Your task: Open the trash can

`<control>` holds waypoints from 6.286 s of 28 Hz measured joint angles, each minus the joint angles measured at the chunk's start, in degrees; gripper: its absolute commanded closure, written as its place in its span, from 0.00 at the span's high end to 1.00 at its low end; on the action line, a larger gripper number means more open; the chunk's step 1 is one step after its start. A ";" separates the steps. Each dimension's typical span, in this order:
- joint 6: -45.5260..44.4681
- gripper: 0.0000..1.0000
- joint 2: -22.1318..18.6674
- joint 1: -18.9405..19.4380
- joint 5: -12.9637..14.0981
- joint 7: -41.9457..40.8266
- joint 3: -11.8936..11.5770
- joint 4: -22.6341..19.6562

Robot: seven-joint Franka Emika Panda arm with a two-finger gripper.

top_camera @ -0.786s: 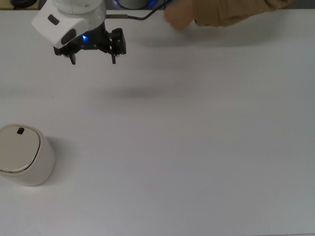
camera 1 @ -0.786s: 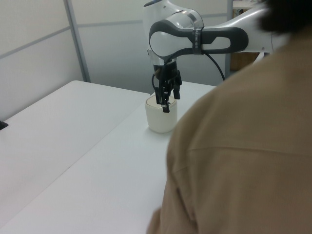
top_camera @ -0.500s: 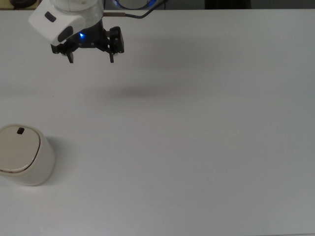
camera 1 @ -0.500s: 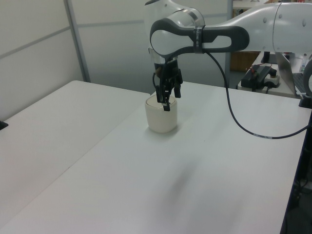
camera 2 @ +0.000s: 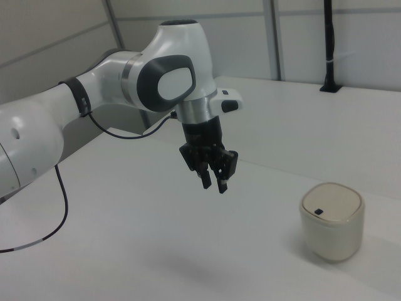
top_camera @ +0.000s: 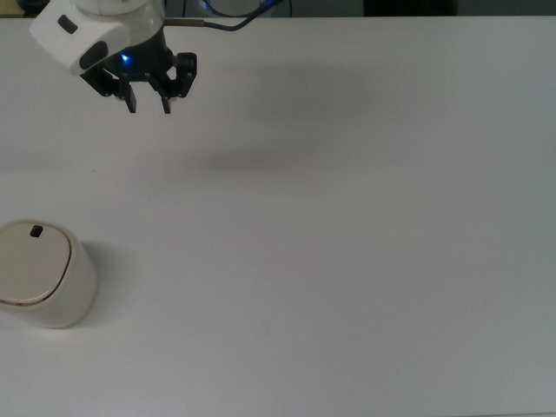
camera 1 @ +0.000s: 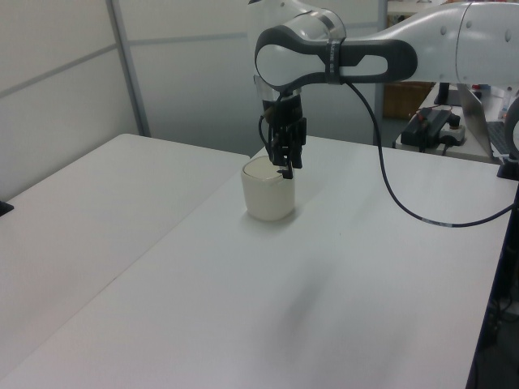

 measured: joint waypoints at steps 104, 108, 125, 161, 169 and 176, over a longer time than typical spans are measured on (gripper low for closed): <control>4.96 1.00 1.98 -0.38 0.43 0.09 0.96 0.04; 4.44 1.00 1.97 -0.30 0.43 0.09 0.96 0.04; 4.44 1.00 1.97 -0.30 0.44 0.09 0.95 0.04; 4.44 1.00 1.97 -0.15 0.43 0.09 1.02 0.04; 4.44 1.00 1.97 -0.15 0.43 0.09 1.02 0.02; 4.44 1.00 1.97 -0.16 0.43 0.09 1.01 0.02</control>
